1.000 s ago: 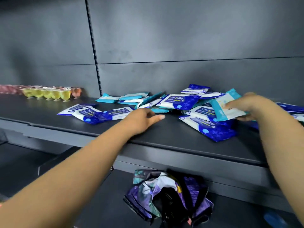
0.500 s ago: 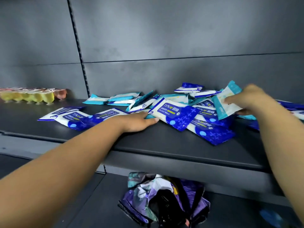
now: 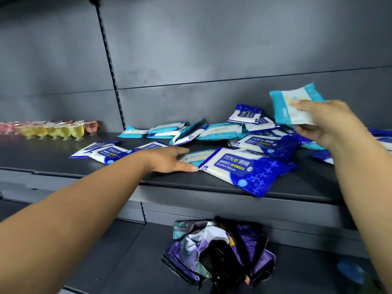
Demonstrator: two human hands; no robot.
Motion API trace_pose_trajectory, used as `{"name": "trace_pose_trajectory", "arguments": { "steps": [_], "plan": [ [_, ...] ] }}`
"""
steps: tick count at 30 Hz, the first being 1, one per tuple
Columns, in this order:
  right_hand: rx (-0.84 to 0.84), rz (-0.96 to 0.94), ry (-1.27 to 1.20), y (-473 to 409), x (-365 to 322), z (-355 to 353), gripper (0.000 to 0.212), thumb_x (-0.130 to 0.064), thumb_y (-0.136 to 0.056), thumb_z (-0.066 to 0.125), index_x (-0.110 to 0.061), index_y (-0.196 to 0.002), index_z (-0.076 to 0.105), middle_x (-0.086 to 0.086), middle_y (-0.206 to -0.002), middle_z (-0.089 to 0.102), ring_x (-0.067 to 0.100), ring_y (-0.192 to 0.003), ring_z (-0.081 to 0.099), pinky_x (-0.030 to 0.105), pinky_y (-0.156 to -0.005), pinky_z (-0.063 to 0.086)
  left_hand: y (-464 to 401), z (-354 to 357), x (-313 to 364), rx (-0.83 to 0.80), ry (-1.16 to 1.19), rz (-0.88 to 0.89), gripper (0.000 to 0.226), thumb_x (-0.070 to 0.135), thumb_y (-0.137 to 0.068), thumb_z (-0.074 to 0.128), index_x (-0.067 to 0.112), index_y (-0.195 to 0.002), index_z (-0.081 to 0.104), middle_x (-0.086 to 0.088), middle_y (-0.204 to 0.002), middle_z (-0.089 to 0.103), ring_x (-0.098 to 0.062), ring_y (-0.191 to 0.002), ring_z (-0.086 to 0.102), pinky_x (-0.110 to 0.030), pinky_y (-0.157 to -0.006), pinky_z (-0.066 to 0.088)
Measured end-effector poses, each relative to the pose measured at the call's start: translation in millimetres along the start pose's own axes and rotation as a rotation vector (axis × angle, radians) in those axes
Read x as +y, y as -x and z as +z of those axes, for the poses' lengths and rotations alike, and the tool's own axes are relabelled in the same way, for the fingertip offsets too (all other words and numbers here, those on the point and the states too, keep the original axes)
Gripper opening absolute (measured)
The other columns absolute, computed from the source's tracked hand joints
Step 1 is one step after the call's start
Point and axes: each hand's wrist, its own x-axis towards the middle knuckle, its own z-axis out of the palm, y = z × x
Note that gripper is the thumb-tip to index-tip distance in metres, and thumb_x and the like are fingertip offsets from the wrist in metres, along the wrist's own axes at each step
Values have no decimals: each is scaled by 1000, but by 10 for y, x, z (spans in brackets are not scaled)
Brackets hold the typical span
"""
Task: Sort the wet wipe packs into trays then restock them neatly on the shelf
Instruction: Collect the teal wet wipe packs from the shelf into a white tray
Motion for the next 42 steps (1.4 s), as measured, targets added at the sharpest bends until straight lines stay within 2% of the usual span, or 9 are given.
{"name": "trace_pose_trajectory", "arguments": {
  "steps": [3,8,15,19,22,26,31,38,42],
  "plan": [
    [-180,165,-255,519,17,194,12,-13,-88,59,-15,-78,54,-1,-50,64,10,-39,60,21,-39,50,-3,-29,27,25,-72,-64,101,77,-63,48,21,-145,28,-4,-149,31,-22,-134,32,-34,-110,28],
    [-354,382,-205,930,378,563,6,-16,-88,61,-16,-82,58,2,-82,63,19,-67,62,49,-70,52,48,-6,6,145,-42,-212,91,75,-70,50,9,-133,43,-11,-131,50,-27,-114,49,-33,-92,40],
    [-236,297,-119,733,507,843,10,-10,-88,62,-13,-95,56,4,-94,62,20,-90,59,42,-82,51,281,27,3,416,131,-268,69,56,-80,59,4,-122,44,-11,-112,54,-25,-94,46,-27,-74,33],
    [-267,205,-65,791,516,925,15,-15,-87,64,-21,-83,51,0,-90,64,12,-79,61,33,-79,53,446,141,-154,648,514,-184,58,43,-79,68,7,-119,48,-7,-113,60,-24,-107,55,-25,-77,38],
    [-247,127,-47,991,533,1009,15,-16,-87,63,-22,-85,49,-1,-92,63,12,-79,62,32,-76,52,741,270,-238,799,925,-100,46,34,-76,73,12,-110,51,-3,-112,63,-18,-95,61,-28,-80,48],
    [-210,79,-149,1501,629,1184,16,-5,-89,51,-18,-81,48,-1,-80,60,11,-66,58,30,-67,50,1301,574,-426,717,1309,107,22,13,-78,71,21,-95,60,9,-92,69,-2,-75,65,-15,-71,53],
    [-237,81,-157,2265,1206,1422,20,3,-86,52,-17,-85,52,1,-82,63,14,-71,59,32,-74,49,1760,1123,-1007,538,1485,77,14,17,-82,64,19,-96,63,5,-97,72,-15,-92,67,-30,-84,53],
    [-355,469,-43,2984,2484,1387,18,4,-86,51,-10,-96,58,-1,-83,71,13,-71,67,27,-67,55,2016,2308,-1976,271,1573,-292,18,24,-85,62,16,-101,62,-4,-105,70,-19,-93,67,-38,-87,51],
    [-332,660,214,3333,3451,1083,20,6,-84,56,-12,-88,62,-2,-78,71,13,-70,64,31,-72,50,2225,3404,-2215,85,1669,-543,25,13,-88,54,6,-112,58,-8,-96,69,-14,-75,68,-31,-70,56]
  ]
}}
